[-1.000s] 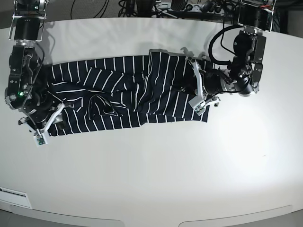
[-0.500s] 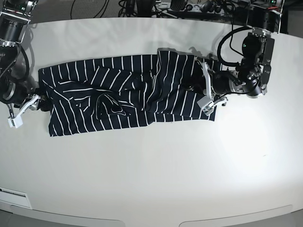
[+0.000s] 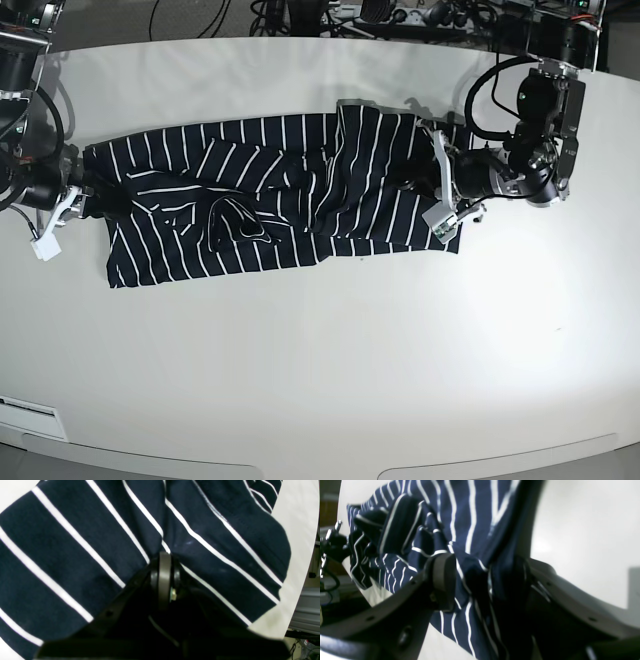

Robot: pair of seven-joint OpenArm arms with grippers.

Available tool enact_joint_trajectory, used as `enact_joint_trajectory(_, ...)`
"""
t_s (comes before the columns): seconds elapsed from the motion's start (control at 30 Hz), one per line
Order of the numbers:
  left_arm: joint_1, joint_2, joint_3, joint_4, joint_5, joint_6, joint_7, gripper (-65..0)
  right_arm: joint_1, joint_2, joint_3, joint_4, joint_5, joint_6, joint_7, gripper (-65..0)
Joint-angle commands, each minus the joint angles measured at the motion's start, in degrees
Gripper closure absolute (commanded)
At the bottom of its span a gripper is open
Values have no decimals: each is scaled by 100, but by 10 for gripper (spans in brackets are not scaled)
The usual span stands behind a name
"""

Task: Fold the T-shirt properly
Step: 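Fold the strip end over toward the middle with the left gripper, then release the left gripper and lift the other strip end with the right gripper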

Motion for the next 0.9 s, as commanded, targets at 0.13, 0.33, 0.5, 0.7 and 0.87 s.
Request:
enact_joint_trajectory(0.13, -15, -81, -4, 9, 98, 16, 365, 0, 59, 109, -369, 59, -90, 67, 236, -350)
enact_joint_trajectory(0.33, -15, -79, -4, 9, 94, 16, 339, 0, 61, 111, -376, 59, -81, 67, 520, -310)
enact_joint_trajectory(0.5, -20, -81, -42, 9, -138, 16, -74, 0, 61, 111, -376, 61, -42, 67, 520, 0)
enact_joint_trajectory(0.7, -20, -79, -511, 11, -1287, 16, -391, -171, 79, 118, -334, 66, -66, 67, 605, 0)
enact_joint_trajectory(0.87, -20, -79, -1145, 11, -2028, 16, -389, -352, 192, 227, -146, 68, -219, 67, 610, 0)
